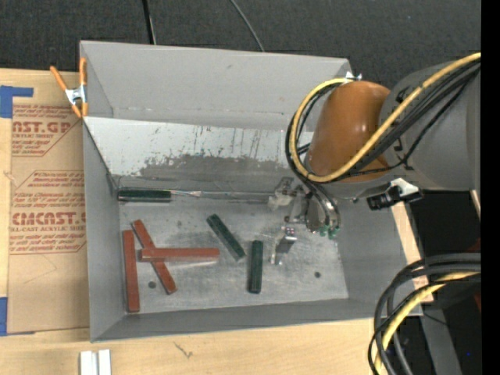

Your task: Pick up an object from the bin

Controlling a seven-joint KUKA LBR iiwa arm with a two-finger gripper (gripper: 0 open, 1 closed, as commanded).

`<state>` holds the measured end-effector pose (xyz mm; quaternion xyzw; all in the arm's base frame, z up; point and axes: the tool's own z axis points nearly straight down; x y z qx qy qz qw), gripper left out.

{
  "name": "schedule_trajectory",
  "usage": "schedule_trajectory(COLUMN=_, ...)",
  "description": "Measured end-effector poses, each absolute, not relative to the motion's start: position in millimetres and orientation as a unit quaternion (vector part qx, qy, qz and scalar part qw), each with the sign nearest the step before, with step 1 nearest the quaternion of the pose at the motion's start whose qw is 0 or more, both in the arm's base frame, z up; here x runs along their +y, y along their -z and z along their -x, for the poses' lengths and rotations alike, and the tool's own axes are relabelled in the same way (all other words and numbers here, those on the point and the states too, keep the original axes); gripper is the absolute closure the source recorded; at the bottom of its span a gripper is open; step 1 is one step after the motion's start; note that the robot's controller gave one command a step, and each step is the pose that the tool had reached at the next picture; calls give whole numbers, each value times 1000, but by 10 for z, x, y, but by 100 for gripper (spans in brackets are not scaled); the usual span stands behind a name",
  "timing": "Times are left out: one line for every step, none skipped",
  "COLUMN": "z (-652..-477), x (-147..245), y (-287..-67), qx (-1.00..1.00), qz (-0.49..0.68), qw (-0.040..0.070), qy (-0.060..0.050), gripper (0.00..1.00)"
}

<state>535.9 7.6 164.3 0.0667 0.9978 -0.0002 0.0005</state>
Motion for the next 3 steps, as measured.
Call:
schedule_trajectory(z=-5353, x=65, y=-1504, qx=998, qz=-61, qw=0, qy=0, gripper=0)
schedule_trajectory(z=-5632, x=447, y=-764, qx=997, qz=-73, qw=9, qy=-1, gripper=100)
schedule_trajectory(z=-5591, x=454, y=-731, qx=997, qz=-72, qw=2, qy=-1, gripper=0)
